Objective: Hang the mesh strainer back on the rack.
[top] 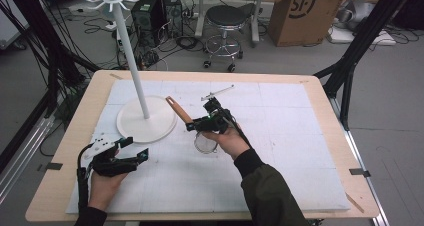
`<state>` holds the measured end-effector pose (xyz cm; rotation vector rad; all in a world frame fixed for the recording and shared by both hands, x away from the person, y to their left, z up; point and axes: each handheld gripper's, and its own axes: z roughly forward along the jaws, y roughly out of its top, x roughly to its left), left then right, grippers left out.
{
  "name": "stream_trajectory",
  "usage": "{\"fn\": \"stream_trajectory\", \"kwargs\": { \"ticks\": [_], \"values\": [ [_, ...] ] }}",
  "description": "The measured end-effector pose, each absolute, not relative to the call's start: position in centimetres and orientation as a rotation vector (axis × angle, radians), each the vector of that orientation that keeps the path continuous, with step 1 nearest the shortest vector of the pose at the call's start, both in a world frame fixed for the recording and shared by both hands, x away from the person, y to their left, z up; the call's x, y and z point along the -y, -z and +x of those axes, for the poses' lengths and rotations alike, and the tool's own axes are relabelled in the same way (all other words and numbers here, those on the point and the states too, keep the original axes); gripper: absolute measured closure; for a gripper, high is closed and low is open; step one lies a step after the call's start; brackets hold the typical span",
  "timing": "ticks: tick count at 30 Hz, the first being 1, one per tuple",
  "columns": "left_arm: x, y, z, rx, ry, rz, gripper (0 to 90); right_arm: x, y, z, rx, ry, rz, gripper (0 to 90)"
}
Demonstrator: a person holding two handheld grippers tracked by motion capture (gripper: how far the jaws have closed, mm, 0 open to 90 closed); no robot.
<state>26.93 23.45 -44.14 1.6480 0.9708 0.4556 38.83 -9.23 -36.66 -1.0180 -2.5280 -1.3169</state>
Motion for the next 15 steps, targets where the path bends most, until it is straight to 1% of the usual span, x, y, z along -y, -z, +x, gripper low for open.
{"fn": "stream_trajectory", "kwargs": {
  "ticks": [15],
  "values": [
    [-23.5, 44.1, 26.9, -0.969, -0.455, 1.642, 20.2, 9.2, 34.5, 39.1, 2.333, 1.618, -0.993, 70.6]
  ]
}}
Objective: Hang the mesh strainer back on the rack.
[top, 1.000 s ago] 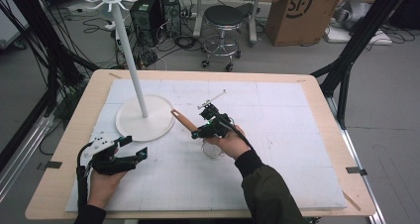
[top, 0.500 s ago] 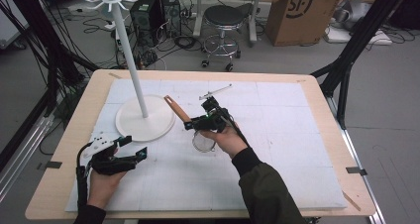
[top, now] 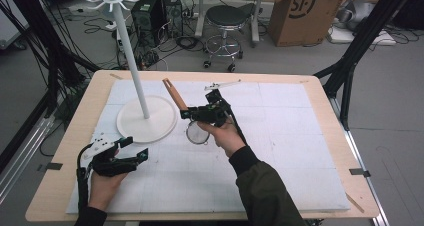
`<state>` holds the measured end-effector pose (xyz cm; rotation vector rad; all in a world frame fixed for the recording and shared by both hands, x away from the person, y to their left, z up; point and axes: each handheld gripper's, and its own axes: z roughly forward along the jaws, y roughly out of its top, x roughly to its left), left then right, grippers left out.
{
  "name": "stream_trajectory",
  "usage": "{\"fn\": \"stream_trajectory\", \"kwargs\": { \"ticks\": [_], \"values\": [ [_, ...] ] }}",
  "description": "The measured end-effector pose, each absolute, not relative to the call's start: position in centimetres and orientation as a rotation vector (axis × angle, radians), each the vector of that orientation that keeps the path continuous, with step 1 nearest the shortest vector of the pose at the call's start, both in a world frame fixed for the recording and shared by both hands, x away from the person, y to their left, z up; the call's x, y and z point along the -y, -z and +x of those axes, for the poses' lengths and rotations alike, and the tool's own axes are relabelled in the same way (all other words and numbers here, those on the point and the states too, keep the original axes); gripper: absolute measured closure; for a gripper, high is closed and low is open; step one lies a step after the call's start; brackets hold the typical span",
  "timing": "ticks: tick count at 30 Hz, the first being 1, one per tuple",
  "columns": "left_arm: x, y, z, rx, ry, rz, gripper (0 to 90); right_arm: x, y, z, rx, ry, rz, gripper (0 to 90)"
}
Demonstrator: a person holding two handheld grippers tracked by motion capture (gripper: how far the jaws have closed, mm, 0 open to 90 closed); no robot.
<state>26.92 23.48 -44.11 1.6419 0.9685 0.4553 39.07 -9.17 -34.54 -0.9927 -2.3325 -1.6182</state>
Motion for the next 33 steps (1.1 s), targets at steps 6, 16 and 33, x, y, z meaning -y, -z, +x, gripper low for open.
{"fn": "stream_trajectory", "kwargs": {
  "ticks": [6, 16, 33],
  "values": [
    [-23.6, 44.1, 26.9, -0.970, -0.457, 1.636, 20.3, 9.1, 33.8, 39.1, 2.281, 1.727, -0.989, 70.6],
    [-23.7, 44.0, 26.9, -0.971, -0.452, 1.626, 20.3, 7.7, 31.2, 39.4, 2.194, 1.849, -0.930, 70.6],
    [-23.3, 44.1, 26.8, -0.960, -0.442, 1.631, 20.5, 6.1, 28.5, 40.0, 2.053, 1.982, -0.878, 70.6]
  ]
}}
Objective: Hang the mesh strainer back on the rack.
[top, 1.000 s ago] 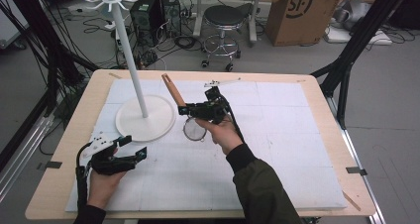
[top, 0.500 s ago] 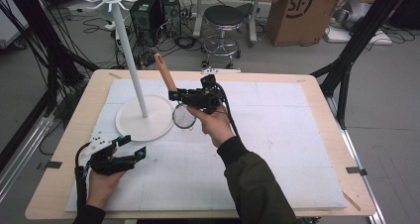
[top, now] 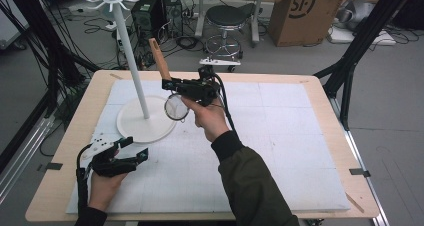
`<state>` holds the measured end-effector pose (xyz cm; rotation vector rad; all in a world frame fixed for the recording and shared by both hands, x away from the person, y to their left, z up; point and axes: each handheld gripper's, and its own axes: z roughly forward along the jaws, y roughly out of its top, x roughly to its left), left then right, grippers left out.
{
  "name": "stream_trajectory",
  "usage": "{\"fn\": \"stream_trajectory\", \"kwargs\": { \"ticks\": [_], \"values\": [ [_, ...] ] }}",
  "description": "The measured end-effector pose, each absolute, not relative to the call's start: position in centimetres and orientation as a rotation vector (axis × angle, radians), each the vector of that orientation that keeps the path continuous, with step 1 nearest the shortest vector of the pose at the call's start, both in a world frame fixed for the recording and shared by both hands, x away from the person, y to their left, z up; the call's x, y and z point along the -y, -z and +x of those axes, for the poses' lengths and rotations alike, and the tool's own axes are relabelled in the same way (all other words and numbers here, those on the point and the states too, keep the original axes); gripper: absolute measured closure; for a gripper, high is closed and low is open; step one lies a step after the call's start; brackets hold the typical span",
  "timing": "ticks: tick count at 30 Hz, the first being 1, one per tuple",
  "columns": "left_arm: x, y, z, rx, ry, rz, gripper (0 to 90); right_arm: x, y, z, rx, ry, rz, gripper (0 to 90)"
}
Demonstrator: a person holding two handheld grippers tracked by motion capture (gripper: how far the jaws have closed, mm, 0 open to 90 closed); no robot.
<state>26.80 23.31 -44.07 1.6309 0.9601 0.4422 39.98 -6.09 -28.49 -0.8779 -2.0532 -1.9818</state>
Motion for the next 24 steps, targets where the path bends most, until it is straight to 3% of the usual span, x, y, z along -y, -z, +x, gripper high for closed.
{"fn": "stream_trajectory", "kwargs": {
  "ticks": [24],
  "values": [
    [-23.6, 44.0, 26.8, -0.966, -0.446, 1.619, 20.6, 4.3, 23.5, 39.3, 1.956, 2.103, -0.733, 70.6]
  ]
}}
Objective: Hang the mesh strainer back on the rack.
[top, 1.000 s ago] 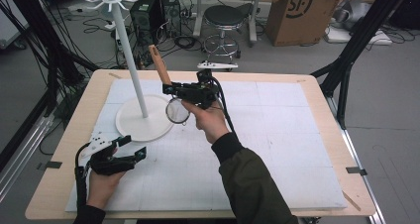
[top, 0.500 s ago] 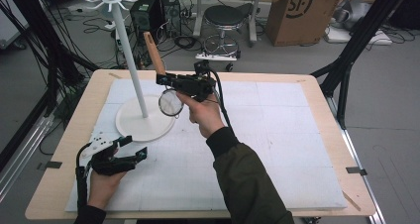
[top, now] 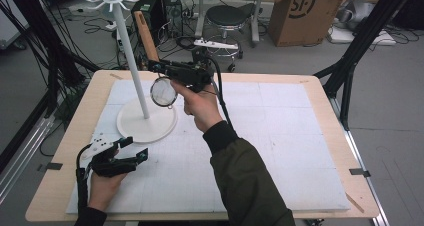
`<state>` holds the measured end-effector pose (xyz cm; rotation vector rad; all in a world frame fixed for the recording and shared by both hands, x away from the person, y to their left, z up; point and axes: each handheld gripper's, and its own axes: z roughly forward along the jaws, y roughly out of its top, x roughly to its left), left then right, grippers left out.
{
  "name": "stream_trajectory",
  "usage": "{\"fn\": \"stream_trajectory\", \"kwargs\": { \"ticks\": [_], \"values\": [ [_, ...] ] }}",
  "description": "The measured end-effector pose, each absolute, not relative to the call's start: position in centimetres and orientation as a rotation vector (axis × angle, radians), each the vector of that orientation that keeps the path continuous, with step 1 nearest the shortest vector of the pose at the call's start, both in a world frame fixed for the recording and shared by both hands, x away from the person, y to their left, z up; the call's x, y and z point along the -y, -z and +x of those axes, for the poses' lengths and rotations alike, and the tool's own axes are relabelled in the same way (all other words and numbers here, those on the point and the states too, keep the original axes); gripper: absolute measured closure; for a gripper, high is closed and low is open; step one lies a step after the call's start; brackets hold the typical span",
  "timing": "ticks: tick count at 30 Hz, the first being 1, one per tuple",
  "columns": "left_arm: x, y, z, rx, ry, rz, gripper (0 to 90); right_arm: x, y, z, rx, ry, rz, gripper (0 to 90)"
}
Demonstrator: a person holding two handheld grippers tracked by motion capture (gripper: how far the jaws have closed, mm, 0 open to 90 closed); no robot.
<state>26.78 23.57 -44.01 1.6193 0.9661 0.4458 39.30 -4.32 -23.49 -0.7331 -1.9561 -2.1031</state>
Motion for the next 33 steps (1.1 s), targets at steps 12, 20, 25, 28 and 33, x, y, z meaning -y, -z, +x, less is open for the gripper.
{"fn": "stream_trajectory", "kwargs": {
  "ticks": [12, 20, 25, 28, 33],
  "values": [
    [-23.6, 44.1, 26.8, -0.966, -0.438, 1.619, 20.7, 3.2, 22.4, 39.4, 1.932, 2.125, -0.696, 70.6],
    [-23.7, 44.0, 26.8, -0.965, -0.436, 1.614, 20.6, 2.7, 22.1, 40.1, 1.960, 2.111, -0.716, 70.6],
    [-23.8, 44.0, 26.9, -0.967, -0.436, 1.606, 20.6, 2.4, 22.3, 40.6, 1.955, 2.104, -0.722, 70.6],
    [-23.9, 44.1, 26.9, -0.971, -0.436, 1.604, 20.6, 2.2, 22.2, 40.9, 1.952, 2.103, -0.727, 70.6],
    [-24.2, 44.1, 26.9, -0.973, -0.434, 1.598, 20.6, 1.7, 22.5, 41.6, 1.952, 2.093, -0.742, 70.6]
  ]
}}
